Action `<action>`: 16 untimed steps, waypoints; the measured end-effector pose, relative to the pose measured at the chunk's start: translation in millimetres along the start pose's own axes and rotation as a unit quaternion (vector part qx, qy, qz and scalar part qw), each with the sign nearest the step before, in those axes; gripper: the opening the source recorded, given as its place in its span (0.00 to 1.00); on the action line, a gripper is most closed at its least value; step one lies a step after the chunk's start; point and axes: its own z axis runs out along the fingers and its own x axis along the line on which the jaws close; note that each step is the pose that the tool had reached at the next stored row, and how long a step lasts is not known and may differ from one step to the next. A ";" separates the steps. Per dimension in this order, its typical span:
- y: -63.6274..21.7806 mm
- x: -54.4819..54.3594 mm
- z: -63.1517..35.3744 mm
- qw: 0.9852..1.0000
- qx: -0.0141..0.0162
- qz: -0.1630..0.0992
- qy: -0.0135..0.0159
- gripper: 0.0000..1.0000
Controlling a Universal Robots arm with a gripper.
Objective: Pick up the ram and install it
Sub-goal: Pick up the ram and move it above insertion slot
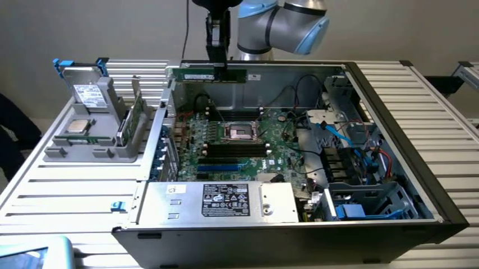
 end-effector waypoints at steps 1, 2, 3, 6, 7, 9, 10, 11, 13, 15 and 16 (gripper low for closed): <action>-3.7 -0.2 0.4 1.000 0.002 0.000 0.000 0.14; -6.9 -0.4 0.8 1.000 0.005 0.000 0.000 0.14; -9.7 -0.5 1.2 1.000 0.007 0.000 0.000 0.14; -18.1 -0.9 4.3 1.000 0.009 0.000 -0.001 0.14; -21.1 -1.0 5.7 1.000 0.009 0.000 -0.001 0.14; -25.9 -1.2 9.0 1.000 0.010 0.000 -0.001 0.14; -27.5 -1.2 10.8 1.000 0.010 0.000 -0.001 0.14; -28.4 -1.3 12.6 1.000 0.010 0.000 0.000 0.14; -29.7 -1.9 16.3 1.000 0.010 0.000 0.001 0.14; -30.7 -3.1 19.8 1.000 0.010 0.000 0.002 0.14; -31.1 -5.6 21.5 1.000 0.010 0.000 0.002 0.14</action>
